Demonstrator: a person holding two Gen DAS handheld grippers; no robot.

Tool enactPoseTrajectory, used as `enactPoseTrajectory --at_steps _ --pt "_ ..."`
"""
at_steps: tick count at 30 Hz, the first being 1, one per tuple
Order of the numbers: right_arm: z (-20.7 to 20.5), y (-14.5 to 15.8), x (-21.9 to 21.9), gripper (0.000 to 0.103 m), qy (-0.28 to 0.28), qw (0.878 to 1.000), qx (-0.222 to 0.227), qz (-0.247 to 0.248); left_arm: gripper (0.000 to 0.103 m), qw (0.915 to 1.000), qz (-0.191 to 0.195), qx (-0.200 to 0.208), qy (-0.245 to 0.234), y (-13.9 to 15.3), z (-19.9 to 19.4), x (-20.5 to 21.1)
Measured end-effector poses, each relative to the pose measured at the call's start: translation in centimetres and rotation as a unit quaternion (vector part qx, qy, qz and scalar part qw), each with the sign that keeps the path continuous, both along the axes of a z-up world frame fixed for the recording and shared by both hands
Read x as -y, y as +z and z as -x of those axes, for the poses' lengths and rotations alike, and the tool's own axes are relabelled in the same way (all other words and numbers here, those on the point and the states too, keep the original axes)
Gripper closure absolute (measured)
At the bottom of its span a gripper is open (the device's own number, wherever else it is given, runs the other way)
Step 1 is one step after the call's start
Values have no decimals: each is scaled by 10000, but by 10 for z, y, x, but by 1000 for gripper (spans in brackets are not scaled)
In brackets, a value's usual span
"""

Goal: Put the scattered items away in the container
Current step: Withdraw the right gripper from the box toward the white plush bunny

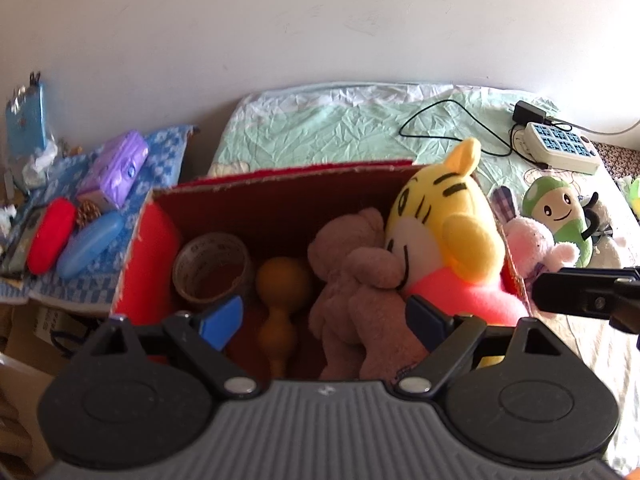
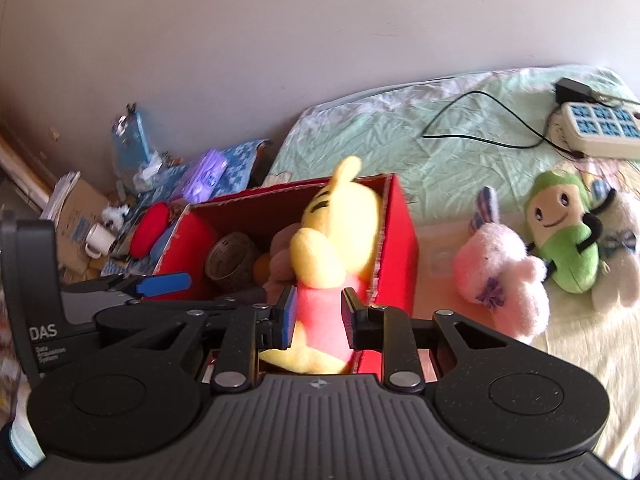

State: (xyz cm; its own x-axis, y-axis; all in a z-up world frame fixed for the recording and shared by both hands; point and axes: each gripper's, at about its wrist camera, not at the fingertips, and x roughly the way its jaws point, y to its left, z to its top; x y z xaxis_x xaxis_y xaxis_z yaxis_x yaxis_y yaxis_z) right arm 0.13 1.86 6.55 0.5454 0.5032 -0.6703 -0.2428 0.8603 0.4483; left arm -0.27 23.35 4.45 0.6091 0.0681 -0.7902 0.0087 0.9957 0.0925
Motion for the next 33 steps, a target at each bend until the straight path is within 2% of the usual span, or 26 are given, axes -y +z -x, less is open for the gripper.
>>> enactPoseTrajectory --at_steps 6,12,20,27,33 --pt "11 -6 22 77 -582 9981 64 -174 15 9990 -231 265 -264 12 -10 15" --pt "17 -23 54 77 -635 9976 -6 -289 15 9976 -362 537 -264 25 -3 48" --pt "17 -32 96 76 -295 9995 13 -142 15 9996 -45 295 24 27 2 92" --pt "11 -48 135 76 -127 9998 -127 -53 15 9989 269 339 -170 26 13 142" --pt "0 -49 177 76 -397 9990 -163 -109 15 9979 451 171 -431 11 11 179"
